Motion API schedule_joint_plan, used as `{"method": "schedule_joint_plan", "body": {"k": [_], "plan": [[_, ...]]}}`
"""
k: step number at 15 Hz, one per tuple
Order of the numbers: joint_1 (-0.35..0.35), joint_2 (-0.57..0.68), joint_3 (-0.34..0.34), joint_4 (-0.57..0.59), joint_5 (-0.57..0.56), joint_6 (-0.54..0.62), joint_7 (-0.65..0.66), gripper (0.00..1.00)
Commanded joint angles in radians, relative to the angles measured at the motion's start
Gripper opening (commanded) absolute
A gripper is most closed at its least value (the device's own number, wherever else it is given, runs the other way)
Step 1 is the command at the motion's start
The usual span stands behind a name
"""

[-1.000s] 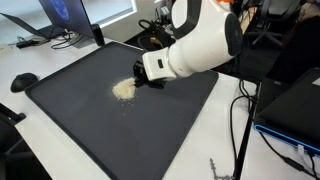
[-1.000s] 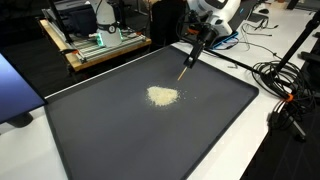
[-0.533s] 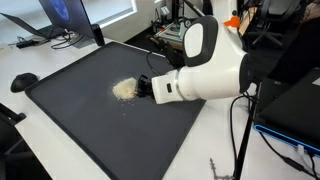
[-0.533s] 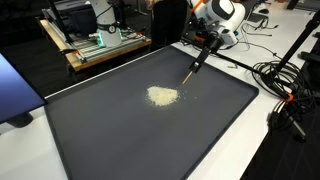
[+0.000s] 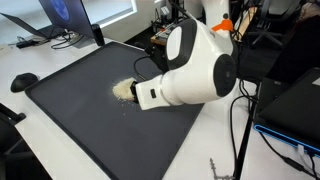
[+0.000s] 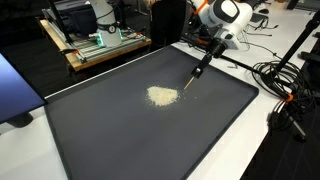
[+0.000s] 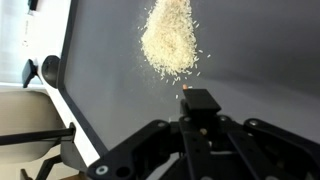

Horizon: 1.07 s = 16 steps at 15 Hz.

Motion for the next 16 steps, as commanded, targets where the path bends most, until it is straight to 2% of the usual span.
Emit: {"method": "schedule_joint_plan", "body": {"k": [1,10,16], "plan": [[-0.081,-0.062,0.031,-0.054,0.102,0.096,-0.066,0.03],[-0.217,-0.276,-0.003,-0.286,0.313,0.322,-0.170,0.03],[-0.338,-0.409,0.004,-0.455,0.463,0.502,-0.328,0.03]]}}
